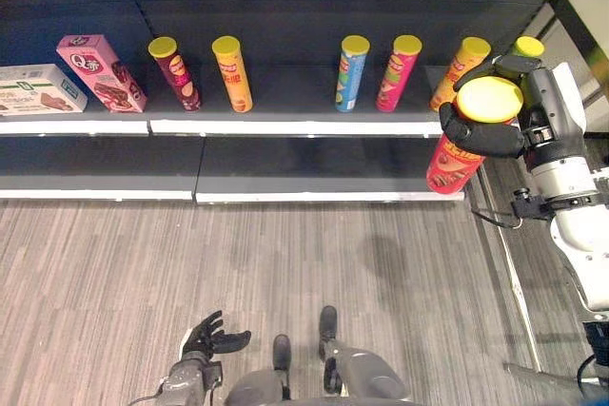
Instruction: Put the goods on the table back onto the shelves and tidy them up.
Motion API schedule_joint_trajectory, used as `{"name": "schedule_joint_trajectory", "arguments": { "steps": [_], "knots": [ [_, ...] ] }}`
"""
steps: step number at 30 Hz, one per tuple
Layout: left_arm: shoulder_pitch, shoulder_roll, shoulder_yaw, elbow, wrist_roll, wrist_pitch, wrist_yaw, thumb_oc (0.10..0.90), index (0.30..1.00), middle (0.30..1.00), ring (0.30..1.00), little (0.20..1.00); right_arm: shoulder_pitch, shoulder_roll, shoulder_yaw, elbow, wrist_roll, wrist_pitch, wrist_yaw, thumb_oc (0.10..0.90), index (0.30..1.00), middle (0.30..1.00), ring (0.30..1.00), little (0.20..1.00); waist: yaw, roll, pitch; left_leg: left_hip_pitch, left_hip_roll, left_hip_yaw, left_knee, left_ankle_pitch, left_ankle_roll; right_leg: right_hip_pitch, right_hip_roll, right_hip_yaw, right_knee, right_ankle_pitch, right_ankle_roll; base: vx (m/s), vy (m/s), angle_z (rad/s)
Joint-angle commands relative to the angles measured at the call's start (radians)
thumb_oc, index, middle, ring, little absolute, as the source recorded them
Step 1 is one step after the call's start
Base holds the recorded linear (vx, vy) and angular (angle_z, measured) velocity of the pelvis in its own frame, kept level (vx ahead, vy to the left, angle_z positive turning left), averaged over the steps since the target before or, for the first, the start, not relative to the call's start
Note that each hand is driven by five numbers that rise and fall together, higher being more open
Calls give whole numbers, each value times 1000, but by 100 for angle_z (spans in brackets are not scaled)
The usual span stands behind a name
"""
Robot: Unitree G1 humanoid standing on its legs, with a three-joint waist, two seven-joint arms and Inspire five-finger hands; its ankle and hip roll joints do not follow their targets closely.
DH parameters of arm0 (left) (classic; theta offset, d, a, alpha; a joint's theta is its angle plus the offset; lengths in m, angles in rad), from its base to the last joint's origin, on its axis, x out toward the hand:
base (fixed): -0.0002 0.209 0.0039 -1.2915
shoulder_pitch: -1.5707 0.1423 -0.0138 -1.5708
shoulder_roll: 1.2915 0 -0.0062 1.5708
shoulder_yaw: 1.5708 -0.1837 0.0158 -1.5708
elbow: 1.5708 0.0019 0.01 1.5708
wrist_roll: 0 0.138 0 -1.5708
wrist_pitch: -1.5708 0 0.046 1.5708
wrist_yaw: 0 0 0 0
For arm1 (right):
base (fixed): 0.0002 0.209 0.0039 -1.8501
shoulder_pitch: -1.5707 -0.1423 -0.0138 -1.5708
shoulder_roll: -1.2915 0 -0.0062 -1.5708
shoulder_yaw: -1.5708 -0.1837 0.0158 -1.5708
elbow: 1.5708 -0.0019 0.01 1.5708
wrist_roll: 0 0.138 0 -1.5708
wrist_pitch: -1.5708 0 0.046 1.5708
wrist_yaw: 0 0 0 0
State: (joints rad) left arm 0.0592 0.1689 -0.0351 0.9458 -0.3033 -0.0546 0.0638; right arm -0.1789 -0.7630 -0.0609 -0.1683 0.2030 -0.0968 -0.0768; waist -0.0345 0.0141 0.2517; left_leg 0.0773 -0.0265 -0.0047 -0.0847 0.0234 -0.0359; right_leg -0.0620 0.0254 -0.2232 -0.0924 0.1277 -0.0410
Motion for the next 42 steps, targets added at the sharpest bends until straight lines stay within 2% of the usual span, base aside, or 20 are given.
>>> {"name": "schedule_joint_trajectory", "arguments": {
  "steps": [1, 5, 6, 7, 8, 10, 12, 15, 18, 21, 22, 26, 28, 31, 32, 33, 35, 37, 38, 42],
  "knots": [
    [6, 85, -8, -31, 8, -36, 15, 800, 900, 900, 900, 900, -92, -76, -65, -119, -52, -93, 0, 400, 300, 300, 300, 300, 0, -52, -28, -129, -21, 39, 264, -119, -65, 65, -87, 8, 15, -122, 131, 84, -76, 59],
    [6, 85, -8, -31, 8, -36, 15, 800, 900, 900, 900, 900, -93, -76, -65, -119, -52, -93, 0, 400, 300, 300, 300, 300, -1, -51, -29, -131, -21, 39, 265, -120, -65, 64, -87, 8, 15, -122, 131, 30, -30, 17],
    [16, 72, -4, -22, -3, -28, 15, 800, 900, 900, 900, 900, -85, -78, -42, -122, -106, -78, 10, 400, 300, 300, 300, 300, 16, -60, -6, -253, 23, 74, 459, -71, -110, 117, -104, -14, 14, -155, 114, 592, 27, -6],
    [43, 76, -12, 12, 24, -18, 6, 800, 900, 900, 900, 900, -104, -37, 22, -120, -69, -81, 33, 400, 300, 300, 300, 300, 46, -40, -32, -267, 111, 76, 159, 6, -70, 158, -95, -4, 9, -208, 124, 884, 111, 20],
    [46, 86, -6, 29, 33, -15, 11, 800, 900, 900, 900, 900, -134, -31, 54, -104, -73, -83, 25, 400, 300, 300, 300, 300, 68, -33, -43, -309, 143, 89, 15, 74, -89, 193, -91, 4, 5, -249, 133, 883, 246, 24],
    [53, 86, -2, 39, 34, -13, 8, 800, 900, 900, 900, 900, -142, -27, 67, -109, -69, -80, 32, 400, 300, 300, 300, 300, 69, -22, -53, -305, 149, 88, -3, 73, -93, 204, -86, 14, 5, -255, 140, 310, 113, 6],
    [61, 85, 4, 49, 54, -12, 12, 800, 900, 900, 900, 900, -155, -4, 91, -118, -80, -74, 43, 400, 300, 300, 300, 300, 75, 2, -82, -263, 149, 94, -3, 122, -106, 239, -96, 38, 5, -261, 153, 377, 217, -41],
    [67, 87, 2, 37, 51, -16, 12, 800, 900, 900, 900, 900, -165, 2, 111, -123, -79, -72, 53, 400, 300, 300, 300, 300, 80, -3, -94, -232, 133, 114, -3, 112, -89, 254, -125, 55, 5, -256, 163, 277, 186, -75],
    [66, 91, -2, 26, 49, -18, 11, 800, 900, 900, 900, 900, -176, 4, 130, -118, -93, -65, 63, 400, 300, 300, 300, 300, 86, -13, -107, -189, 99, 150, -3, 76, -51, 237, -176, 70, 93, -250, 187, 269, 218, -48],
    [51, 100, -15, -10, 41, -18, 10, 800, 900, 900, 900, 900, -179, 7, 136, -116, -117, -54, 69, 400, 300, 300, 300, 300, 70, 4, -88, -136, 57, 149, -3, 28, 3, 113, -208, 90, 378, -192, 211, 178, 226, -39],
    [51, 100, -14, -11, 41, -17, 10, 800, 900, 900, 900, 900, -180, 7, 136, -116, -117, -54, 69, 400, 300, 300, 300, 300, 71, 2, -89, -137, 56, 151, -3, 28, 4, 107, -210, 93, 387, -195, 213, 66, 143, 21],
    [41, 120, -10, -31, 23, -15, 19, 800, 900, 900, 900, 900, -197, 36, 162, -106, -124, -52, 67, 400, 300, 300, 300, 300, 50, 28, -40, -89, 39, 155, -3, -11, 42, -46, -247, 92, 654, -103, 201, 87, 166, 24],
    [39, 121, -3, -25, 16, -15, 18, 800, 900, 900, 900, 900, -200, 35, 163, -107, -124, -51, 69, 400, 300, 300, 300, 300, 51, 24, -37, -83, 35, 154, -3, -19, 38, -50, -255, 78, 619, -117, 194, 112, 21, 0],
    [36, 124, 3, 12, 19, -18, 20, 800, 900, 900, 900, 900, -234, 31, 173, -113, -108, -51, 70, 400, 300, 300, 300, 300, 58, 23, -31, -78, 40, 151, -3, -37, 20, -50, -276, 10, 419, -148, 191, 116, -83, -7],
    [37, 122, 5, 29, 24, -20, 19, 800, 900, 900, 900, 900, -240, 27, 174, -113, -103, -53, 71, 400, 300, 300, 300, 300, 54, 25, -27, -71, 45, 144, -3, -44, 12, -62, -272, 6, 330, -133, 197, 244, -223, -17],
    [37, 117, 18, 59, 45, -19, 18, 800, 900, 900, 900, 900, -232, 17, 170, -120, -104, -52, 73, 400, 300, 300, 300, 300, 36, 11, -18, -51, 40, 120, -3, -58, -2, -89, -268, 68, 150, -58, 233, 216, -189, -15],
    [37, 116, 19, 60, 46, -20, 17, 800, 900, 900, 900, 900, -232, 17, 171, -120, -104, -52, 73, 400, 300, 300, 300, 300, 36, 13, -16, -48, 41, 120, -3, -60, -2, -81, -265, 67, 140, -53, 233, 112, -91, 10],
    [33, 120, 25, 70, 69, -20, 13, 800, 900, 900, 900, 900, -208, 5, 160, -130, -121, -45, 80, 400, 300, 300, 300, 300, 28, -4, -18, -35, 35, 106, -3, -71, -12, -57, -270, 104, 60, -31, 250, 126, -107, 50],
    [31, 111, 24, 78, 65, -19, 17, 800, 900, 900, 900, 900, -208, 7, 173, -131, -120, -47, 83, 400, 300, 300, 300, 300, 34, -16, -23, -36, 30, 101, -3, -66, -15, -39, -274, 93, 53, -10, 248, 89, -96, 54],
    [43, 97, 18, 68, 65, -22, 15, 800, 900, 900, 900, 900, -209, 0, 188, -137, -126, -48, 87, 400, 300, 300, 300, 300, 39, -14, -41, -42, 36, 88, -3, -65, -22, -3, -267, 56, 21, -4, 250, 98, -138, 30]
  ]
}}
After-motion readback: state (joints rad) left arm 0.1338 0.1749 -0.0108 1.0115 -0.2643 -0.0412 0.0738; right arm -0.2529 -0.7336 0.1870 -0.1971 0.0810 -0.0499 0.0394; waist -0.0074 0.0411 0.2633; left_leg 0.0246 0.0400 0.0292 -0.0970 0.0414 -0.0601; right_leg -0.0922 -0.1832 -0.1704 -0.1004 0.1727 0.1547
